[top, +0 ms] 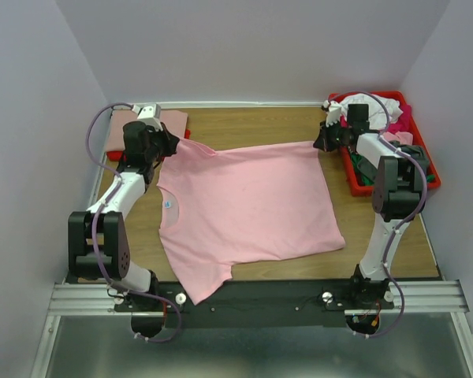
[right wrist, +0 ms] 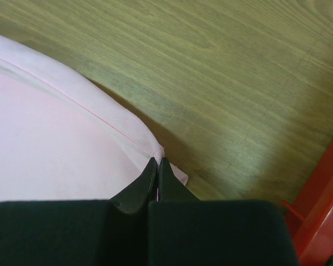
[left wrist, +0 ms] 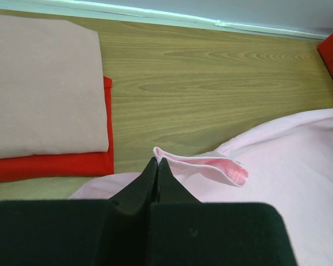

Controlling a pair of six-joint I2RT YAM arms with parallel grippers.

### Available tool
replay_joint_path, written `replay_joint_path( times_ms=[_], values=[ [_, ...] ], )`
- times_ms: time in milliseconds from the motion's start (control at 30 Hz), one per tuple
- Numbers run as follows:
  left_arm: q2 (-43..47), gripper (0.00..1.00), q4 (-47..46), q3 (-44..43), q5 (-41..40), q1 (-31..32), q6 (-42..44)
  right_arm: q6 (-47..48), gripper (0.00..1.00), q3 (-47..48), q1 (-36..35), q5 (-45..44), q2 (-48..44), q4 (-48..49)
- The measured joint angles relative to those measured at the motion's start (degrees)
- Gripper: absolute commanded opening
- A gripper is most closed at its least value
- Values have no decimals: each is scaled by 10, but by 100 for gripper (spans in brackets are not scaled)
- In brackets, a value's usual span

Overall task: Fold and stack the t-shirts
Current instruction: Fold the tshirt

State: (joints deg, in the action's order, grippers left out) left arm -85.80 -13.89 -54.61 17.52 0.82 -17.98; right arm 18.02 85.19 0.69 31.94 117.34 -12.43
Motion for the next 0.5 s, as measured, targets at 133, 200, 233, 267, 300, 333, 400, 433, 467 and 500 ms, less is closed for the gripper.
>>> replay_joint_path(
  times_ms=[133, 200, 233, 267, 300, 333, 400, 433, 467, 500],
  values=[
    [16, 0, 3, 10, 1, 0, 2, 1, 0, -6, 0, -5, 0, 0],
    [23, 0, 3, 16, 1, 0, 2, 3, 1, -9, 0, -8, 0, 0],
    [28, 0, 4, 19, 1, 0, 4, 5, 0, -11, 0, -9, 0, 0],
    [31, 0, 5, 21, 1, 0, 4, 5, 0, -12, 0, -11, 0, 0],
    [34, 0, 5, 24, 1, 0, 5, 7, 0, -14, 0, -12, -1, 0],
    [36, 0, 6, 26, 1, 0, 6, 9, 0, -15, 0, -13, -1, 0],
    [42, 0, 10, 33, 1, 0, 6, 10, 1, -16, 0, -15, -2, 0],
    [45, 0, 12, 35, 1, 0, 7, 11, 1, -16, 0, -15, -3, 0],
    [49, 0, 15, 38, 2, 0, 7, 11, 1, -16, 0, -16, -5, 1],
    [51, 0, 16, 40, 2, 0, 7, 11, 1, -16, 0, -17, -5, 2]
  ],
)
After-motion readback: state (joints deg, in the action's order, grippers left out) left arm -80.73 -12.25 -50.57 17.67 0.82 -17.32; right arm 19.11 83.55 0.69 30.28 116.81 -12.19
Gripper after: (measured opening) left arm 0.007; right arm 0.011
